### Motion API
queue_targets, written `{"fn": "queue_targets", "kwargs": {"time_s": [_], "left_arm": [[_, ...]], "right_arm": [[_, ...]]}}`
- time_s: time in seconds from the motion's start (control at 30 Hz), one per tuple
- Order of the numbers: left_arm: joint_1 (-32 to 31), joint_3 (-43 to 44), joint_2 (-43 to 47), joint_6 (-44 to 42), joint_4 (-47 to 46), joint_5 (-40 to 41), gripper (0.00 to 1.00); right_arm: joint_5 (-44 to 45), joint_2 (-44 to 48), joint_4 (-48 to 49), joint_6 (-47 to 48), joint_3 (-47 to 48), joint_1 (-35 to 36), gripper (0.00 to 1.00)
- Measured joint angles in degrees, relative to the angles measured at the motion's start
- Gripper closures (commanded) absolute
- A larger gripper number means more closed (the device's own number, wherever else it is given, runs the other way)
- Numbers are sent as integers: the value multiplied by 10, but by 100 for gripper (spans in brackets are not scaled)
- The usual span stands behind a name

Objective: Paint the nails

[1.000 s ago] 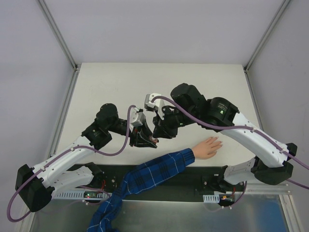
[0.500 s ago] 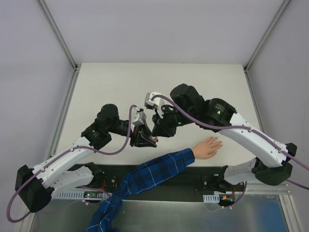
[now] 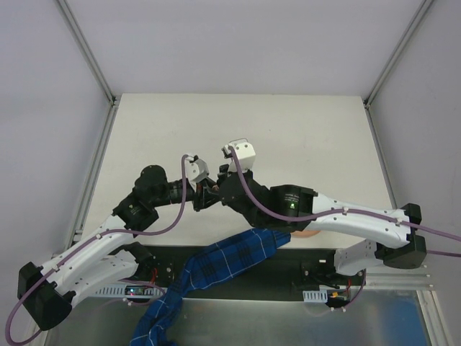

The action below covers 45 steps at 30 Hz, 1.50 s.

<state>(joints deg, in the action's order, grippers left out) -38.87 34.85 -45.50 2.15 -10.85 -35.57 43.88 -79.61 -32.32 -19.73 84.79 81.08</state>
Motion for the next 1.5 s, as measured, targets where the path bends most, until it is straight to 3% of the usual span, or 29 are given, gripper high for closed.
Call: {"fn": "queue_targets", "kwargs": {"time_s": [0.13,0.3,0.33,0.53,0.63,0.8,1.03,1.27,1.5], "left_arm": [[0,0,3,0,-19,10,100],[4,5,8,0,-50,11,100],[4,7,8,0,-54,11,100],[4,14,-2,6,-62,-9,100],[4,24,-22,14,-66,-42,100],[4,53,-76,47,-72,-110,100],[4,137,-160,101,-94,-193,100],[7,163,-196,118,-118,-246,100],[10,165,-216,137,-143,-272,100]], "right_arm": [[34,-11,-14,-20,23,6,65],[20,-10,-47,9,49,7,37],[13,-9,-52,25,52,7,28],[-72,47,-66,126,52,-3,17],[-148,96,-59,179,34,-29,16],[-359,156,-50,262,23,-156,21],[-612,134,-43,349,30,-308,34],[-754,97,-29,378,30,-370,46],[-833,91,-9,380,30,-378,65]]}}
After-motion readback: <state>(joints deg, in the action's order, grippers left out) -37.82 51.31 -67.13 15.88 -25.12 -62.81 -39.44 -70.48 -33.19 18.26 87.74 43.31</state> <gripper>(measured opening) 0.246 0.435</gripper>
